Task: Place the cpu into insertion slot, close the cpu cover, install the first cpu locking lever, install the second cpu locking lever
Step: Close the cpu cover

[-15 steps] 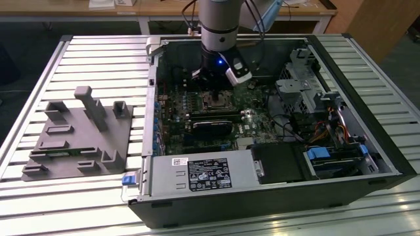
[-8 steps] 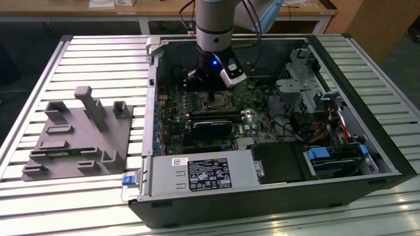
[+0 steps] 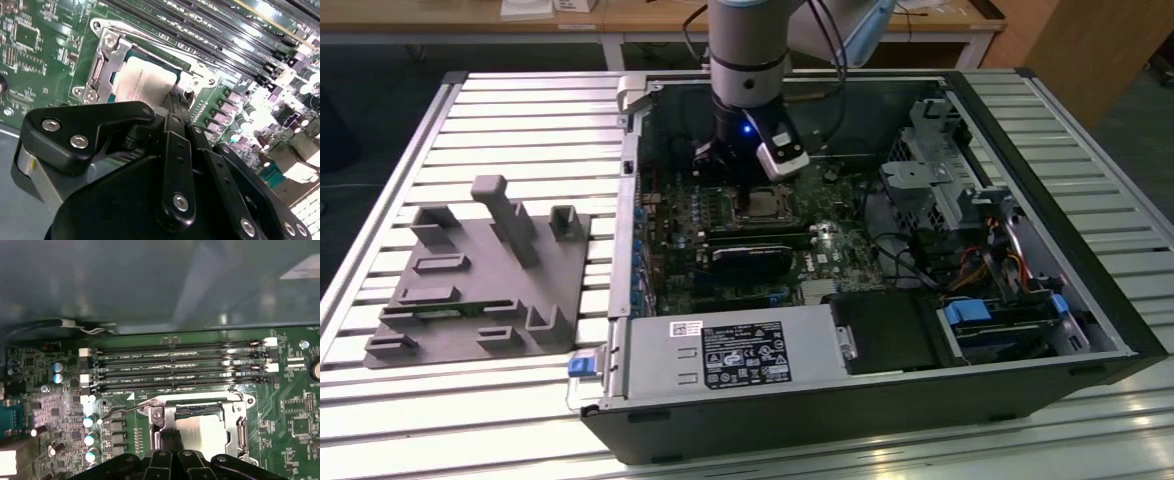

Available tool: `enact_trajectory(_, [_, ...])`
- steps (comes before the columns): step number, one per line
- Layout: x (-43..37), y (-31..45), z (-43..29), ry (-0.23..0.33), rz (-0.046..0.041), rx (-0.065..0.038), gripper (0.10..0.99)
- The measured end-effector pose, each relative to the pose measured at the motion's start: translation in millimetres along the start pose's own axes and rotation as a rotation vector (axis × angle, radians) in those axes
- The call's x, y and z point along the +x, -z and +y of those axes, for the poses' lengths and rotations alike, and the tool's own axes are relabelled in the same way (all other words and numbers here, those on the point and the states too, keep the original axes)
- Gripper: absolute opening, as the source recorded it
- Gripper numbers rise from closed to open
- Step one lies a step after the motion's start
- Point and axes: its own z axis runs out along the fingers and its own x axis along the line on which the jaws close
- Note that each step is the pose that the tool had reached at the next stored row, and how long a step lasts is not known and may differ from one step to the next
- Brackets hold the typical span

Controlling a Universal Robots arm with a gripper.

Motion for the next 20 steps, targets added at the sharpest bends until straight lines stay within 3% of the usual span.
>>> enact_trajectory(8, [6.0, -1.5, -0.6, -0.036, -0.0009, 0.001, 0.106])
enact_trajectory(20, [2.4, -2.8, -0.3, -0.039, -0.0009, 0.001, 0.106])
